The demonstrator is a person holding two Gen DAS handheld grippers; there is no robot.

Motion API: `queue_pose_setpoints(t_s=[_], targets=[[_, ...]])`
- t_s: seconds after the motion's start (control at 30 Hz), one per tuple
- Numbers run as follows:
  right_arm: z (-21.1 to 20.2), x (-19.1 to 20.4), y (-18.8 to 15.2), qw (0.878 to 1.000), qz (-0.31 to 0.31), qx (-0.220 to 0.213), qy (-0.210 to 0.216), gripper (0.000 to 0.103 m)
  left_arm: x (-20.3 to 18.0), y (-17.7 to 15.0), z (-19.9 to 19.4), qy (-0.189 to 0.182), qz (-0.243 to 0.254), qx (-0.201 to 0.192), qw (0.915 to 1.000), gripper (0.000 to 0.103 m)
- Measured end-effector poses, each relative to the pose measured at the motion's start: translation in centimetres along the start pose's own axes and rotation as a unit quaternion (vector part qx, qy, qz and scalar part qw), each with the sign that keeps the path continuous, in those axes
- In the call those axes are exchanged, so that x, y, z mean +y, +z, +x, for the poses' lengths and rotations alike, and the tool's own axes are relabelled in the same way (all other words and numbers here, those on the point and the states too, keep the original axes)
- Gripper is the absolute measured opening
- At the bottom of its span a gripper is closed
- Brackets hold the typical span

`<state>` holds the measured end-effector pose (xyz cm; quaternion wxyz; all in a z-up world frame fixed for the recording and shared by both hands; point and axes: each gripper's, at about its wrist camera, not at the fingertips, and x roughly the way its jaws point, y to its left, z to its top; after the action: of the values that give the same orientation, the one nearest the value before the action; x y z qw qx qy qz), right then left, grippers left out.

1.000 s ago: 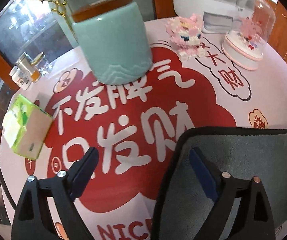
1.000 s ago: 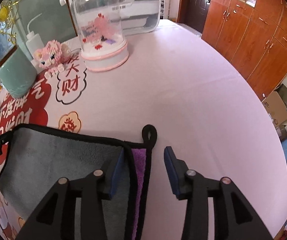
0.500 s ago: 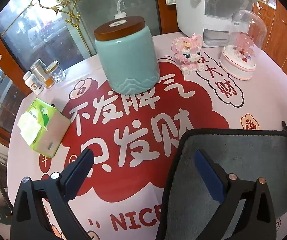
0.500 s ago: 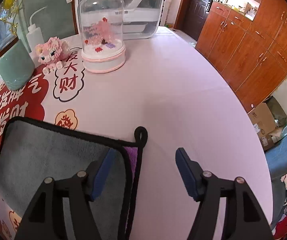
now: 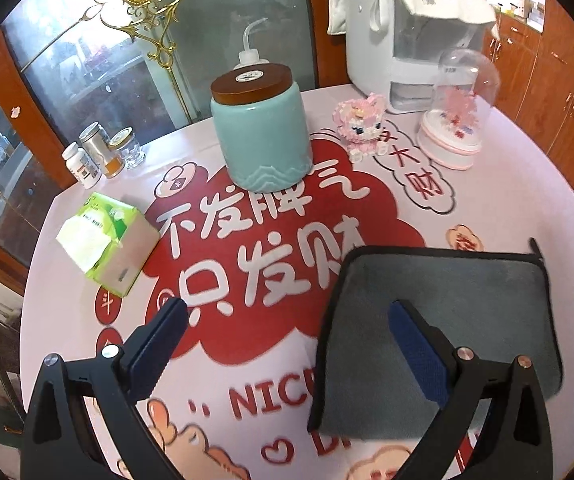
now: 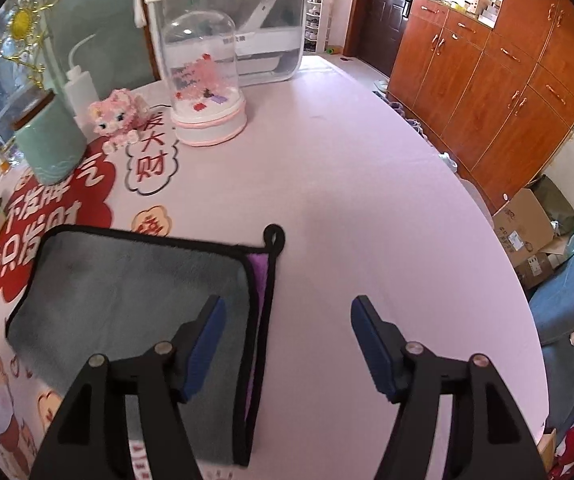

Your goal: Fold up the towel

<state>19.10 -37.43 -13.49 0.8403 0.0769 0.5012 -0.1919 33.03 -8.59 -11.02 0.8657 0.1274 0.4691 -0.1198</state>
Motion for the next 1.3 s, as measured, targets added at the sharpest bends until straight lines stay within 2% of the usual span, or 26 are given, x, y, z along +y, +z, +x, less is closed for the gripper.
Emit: queue_pose_setpoints(t_s=[0.33, 0.8, 1.3], targets=[[-7.3, 3.0, -4.7, 0.999, -0.011, -0.022, 0.038, 0.065, 0.8, -5.3, -7.6, -0.028, -0.015, -0.004, 0.9995, 0.100], [-15.4, 6.9, -11.2, 0.995, -0.031, -0.044, 0.084, 0.065, 2.4, -12.6, -15.6, -0.026, -0.044, -0.018, 0.9985, 0.100], [-21.1, 9.3, -14.6, 0.987, -0.063, -0.058, 0.135, 0.065, 3.4, -16.2, -22.4, -0.009, -0.090, -0.050, 0.9947, 0.101]])
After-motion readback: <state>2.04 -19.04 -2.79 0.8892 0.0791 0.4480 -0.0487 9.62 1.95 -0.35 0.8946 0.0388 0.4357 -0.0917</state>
